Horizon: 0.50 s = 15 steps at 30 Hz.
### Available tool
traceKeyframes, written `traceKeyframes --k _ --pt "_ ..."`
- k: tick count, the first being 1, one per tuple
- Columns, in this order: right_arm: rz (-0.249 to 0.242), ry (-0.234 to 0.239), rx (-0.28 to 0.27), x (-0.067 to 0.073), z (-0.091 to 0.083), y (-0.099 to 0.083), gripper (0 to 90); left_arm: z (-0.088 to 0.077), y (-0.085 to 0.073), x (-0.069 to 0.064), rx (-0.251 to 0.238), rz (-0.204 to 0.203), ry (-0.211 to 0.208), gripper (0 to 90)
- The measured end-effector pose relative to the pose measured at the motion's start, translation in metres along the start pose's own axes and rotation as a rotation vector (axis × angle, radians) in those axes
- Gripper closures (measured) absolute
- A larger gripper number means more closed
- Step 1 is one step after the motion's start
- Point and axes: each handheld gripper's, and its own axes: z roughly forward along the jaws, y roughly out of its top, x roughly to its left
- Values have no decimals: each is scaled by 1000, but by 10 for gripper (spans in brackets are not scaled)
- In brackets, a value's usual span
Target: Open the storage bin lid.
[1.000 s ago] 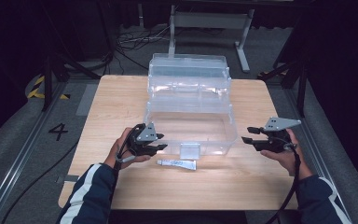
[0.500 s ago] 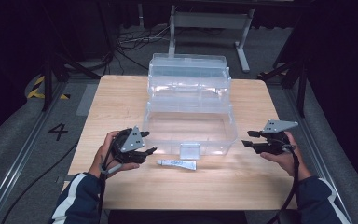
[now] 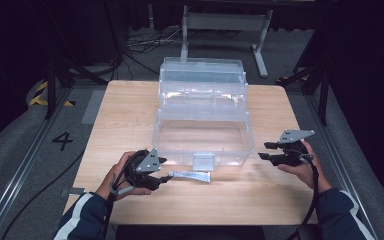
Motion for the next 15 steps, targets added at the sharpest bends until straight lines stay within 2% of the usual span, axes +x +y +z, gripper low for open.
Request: traceKeyframes --k 3,5,6,10,12,14,15 --pt "-3 1 7 0 1 -1 506 15 1 -4 61 19 -33 420" --pt "-5 4 10 0 2 -1 505 20 2 -4 78 22 -31 417" --pt "-5 5 16 0 3 -1 505 27 2 -4 102 17 -44 418" --pt "-12 7 19 1 4 -2 503 40 3 -2 142 20 -60 402" --pt "-12 9 20 1 4 -2 503 45 4 -2 160 21 -50 396" --pt "-12 9 21 1 4 -2 503 48 5 -1 163 25 -43 386" --pt "-13 9 23 2 5 -2 502 50 5 -1 167 20 -54 377"
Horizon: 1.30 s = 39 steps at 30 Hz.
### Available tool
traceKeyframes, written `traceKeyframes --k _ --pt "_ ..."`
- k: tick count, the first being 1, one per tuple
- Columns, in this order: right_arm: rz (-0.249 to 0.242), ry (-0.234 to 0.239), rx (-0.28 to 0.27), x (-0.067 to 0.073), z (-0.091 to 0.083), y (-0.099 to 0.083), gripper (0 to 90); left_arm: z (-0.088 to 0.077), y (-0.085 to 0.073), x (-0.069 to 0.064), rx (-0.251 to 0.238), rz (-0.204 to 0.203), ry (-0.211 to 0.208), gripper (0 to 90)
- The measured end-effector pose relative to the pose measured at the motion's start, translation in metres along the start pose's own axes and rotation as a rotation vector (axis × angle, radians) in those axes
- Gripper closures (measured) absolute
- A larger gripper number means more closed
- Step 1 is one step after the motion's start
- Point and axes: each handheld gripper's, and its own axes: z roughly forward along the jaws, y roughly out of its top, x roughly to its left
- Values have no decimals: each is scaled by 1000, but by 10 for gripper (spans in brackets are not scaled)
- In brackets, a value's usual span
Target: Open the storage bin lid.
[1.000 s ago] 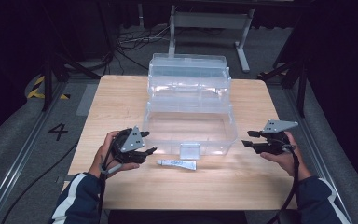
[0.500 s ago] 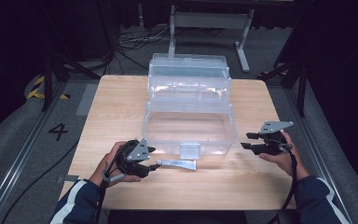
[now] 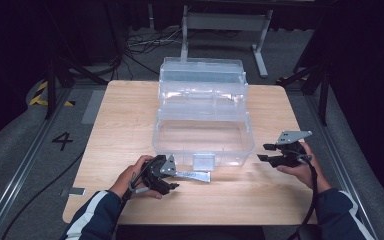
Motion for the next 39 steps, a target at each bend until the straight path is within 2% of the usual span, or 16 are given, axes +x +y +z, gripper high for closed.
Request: traceKeyframes --k 5,11,20,23,29,31,33,36,37,39 --pt "1 0 0 0 0 0 502 6 5 3 -2 3 -26 373" --pt "0 -1 2 0 0 -1 498 18 12 3 47 5 -57 379" --pt "6 5 -6 -1 -1 -1 498 21 24 3 87 33 -113 502" --pt "5 5 -8 0 -1 -1 495 22 30 6 123 25 -124 521" --pt "3 11 -14 0 -2 -1 494 23 39 9 159 14 -139 562" --pt "0 13 -15 0 -2 0 494 24 43 10 202 25 -140 600" --pt "0 15 -18 0 -2 0 494 25 44 11 204 29 -144 614" --pt "2 14 -18 0 -2 0 494 27 46 12 230 14 -151 633" --pt "3 13 -16 0 -1 -1 493 29 47 13 256 8 -154 647" --pt "2 13 -13 -1 -1 -1 493 30 49 13 266 -2 -162 650"
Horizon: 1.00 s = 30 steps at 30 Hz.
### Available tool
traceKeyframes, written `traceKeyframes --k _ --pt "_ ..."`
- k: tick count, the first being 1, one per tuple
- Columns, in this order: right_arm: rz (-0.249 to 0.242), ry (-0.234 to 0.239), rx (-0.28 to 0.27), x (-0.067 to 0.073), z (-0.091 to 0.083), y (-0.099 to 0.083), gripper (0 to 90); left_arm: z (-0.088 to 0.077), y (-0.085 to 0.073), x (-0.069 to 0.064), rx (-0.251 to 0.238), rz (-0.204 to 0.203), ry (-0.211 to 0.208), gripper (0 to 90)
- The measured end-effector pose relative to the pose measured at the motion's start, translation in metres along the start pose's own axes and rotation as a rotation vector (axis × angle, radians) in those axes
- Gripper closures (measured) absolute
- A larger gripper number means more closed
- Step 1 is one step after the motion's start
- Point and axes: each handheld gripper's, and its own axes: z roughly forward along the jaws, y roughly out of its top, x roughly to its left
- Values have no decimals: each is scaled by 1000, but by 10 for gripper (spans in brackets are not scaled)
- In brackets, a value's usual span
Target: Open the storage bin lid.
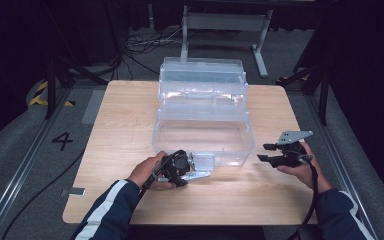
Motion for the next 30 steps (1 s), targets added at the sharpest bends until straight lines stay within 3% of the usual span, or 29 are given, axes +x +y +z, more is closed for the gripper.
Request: traceKeyframes --k 10,13,18,25,30 --pt "-1 -49 26 -8 5 -4 466 -2 0 1 41 -11 -26 702" --pt "7 -48 29 -9 6 -5 465 -3 2 1 95 13 -42 703" --pt "0 -37 27 -7 7 -4 462 -3 8 0 143 18 -48 699" --pt "-1 -27 29 -8 8 -5 467 -2 10 4 131 6 -80 694" --pt "4 -24 38 -8 9 -5 467 -2 9 3 125 37 -75 706"
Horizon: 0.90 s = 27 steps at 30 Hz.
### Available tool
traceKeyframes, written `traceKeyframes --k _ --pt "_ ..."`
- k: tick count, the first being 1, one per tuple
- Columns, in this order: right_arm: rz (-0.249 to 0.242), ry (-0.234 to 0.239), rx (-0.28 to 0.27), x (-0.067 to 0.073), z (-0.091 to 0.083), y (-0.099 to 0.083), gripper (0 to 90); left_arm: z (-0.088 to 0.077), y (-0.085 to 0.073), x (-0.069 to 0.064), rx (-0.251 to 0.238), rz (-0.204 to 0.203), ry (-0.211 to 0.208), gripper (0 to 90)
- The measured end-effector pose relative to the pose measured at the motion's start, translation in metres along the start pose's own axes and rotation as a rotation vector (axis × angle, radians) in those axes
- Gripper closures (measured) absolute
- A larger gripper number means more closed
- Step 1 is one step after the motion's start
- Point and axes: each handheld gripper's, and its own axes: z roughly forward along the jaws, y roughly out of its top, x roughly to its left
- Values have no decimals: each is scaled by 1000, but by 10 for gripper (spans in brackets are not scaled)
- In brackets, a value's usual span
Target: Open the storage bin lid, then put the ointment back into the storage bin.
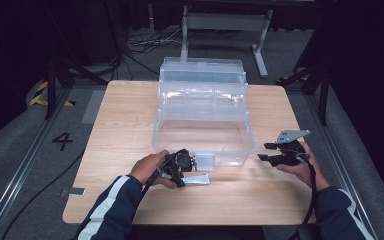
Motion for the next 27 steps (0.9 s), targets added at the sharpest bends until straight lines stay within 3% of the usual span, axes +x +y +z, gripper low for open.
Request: traceKeyframes --k 8,19,22,27 --pt "-4 0 4 0 0 0 465 -3 -3 0 -6 22 51 711" --pt "3 -2 3 -1 1 -1 451 -21 -14 -3 -53 24 71 711" --pt "-2 -5 1 0 2 -4 426 -27 -17 -3 -68 30 87 711" --pt "8 -9 -11 -3 6 -9 385 -33 -21 -1 -85 32 80 710"
